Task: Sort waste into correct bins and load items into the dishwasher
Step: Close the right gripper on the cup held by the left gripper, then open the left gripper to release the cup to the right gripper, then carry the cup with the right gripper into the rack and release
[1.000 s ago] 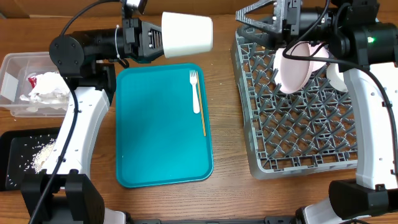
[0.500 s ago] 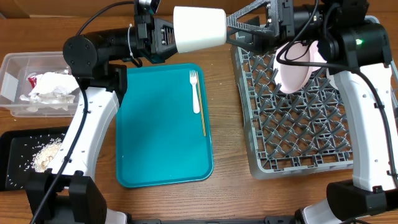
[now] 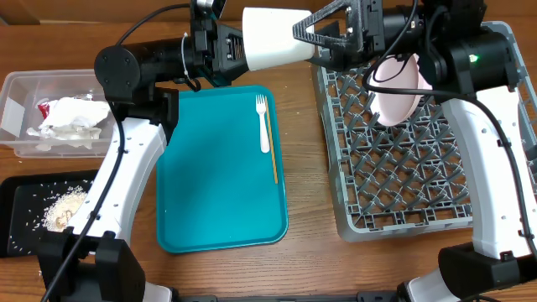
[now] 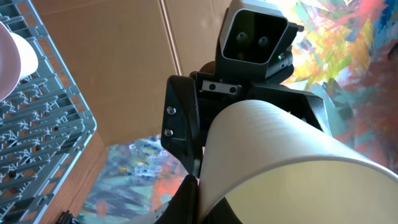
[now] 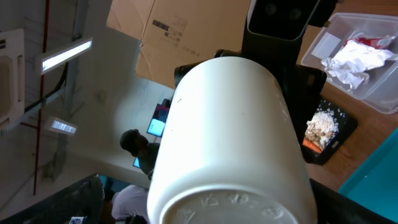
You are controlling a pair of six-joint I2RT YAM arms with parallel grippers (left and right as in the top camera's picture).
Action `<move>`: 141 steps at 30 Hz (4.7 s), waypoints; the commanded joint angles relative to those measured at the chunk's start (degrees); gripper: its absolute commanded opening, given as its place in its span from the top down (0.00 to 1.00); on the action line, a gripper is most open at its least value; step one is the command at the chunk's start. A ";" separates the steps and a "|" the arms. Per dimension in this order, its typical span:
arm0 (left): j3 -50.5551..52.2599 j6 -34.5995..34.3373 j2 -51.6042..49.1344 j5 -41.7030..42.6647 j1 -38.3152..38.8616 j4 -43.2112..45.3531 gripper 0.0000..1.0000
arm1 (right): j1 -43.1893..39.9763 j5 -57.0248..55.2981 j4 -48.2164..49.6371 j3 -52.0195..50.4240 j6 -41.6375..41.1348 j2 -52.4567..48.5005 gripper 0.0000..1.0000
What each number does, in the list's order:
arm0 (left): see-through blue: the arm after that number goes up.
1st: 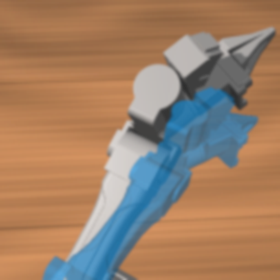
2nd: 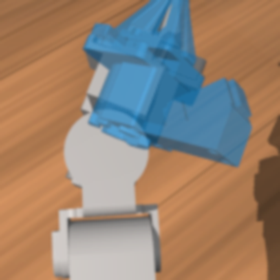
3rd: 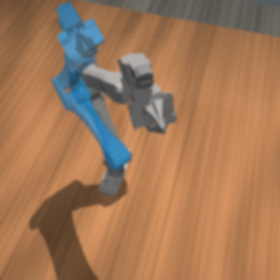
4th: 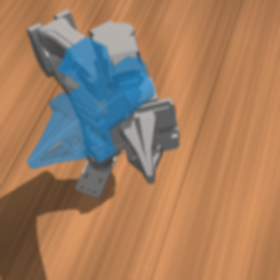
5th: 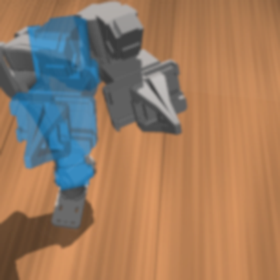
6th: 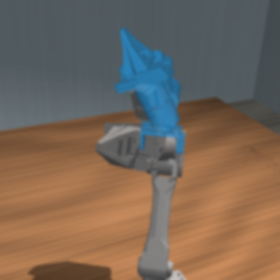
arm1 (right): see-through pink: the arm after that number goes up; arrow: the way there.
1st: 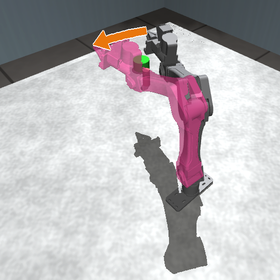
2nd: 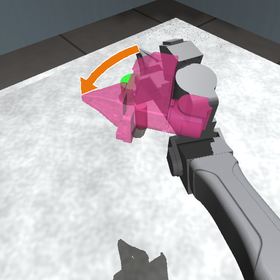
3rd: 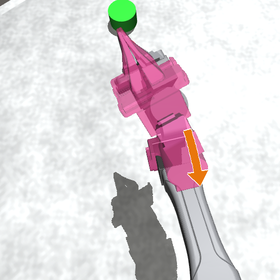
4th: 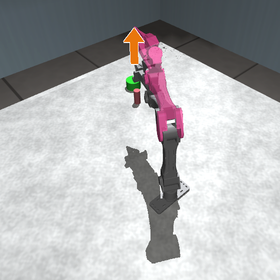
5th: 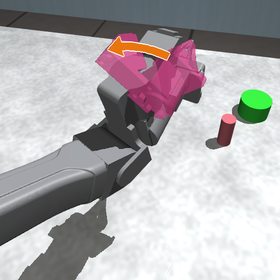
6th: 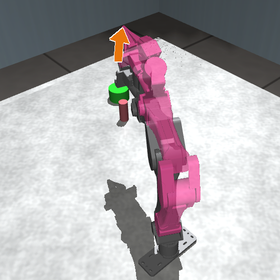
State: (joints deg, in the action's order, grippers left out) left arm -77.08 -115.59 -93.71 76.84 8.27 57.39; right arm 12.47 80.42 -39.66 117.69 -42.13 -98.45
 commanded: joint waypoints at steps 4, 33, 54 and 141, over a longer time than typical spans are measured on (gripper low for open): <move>-0.57 -0.20 -0.39 0.55 0.44 -0.15 0.96 | 0.44 -0.72 0.66 -0.11 -0.09 0.17 0.16; -0.57 -2.93 -0.39 3.85 0.39 -0.35 0.96 | 1.16 -1.90 4.33 -0.11 0.09 0.02 0.24; -0.57 -2.67 -0.70 2.19 0.33 -0.37 0.96 | 1.46 1.79 2.93 -0.11 0.11 0.02 0.16; -0.57 79.38 -0.70 -33.86 -2.82 -95.76 0.33 | -31.19 -53.40 -24.61 -0.09 18.84 0.02 0.49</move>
State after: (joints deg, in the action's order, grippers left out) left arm -77.32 -46.72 -94.30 58.11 5.85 -32.88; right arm -14.59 36.03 -64.10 117.19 -26.26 -99.26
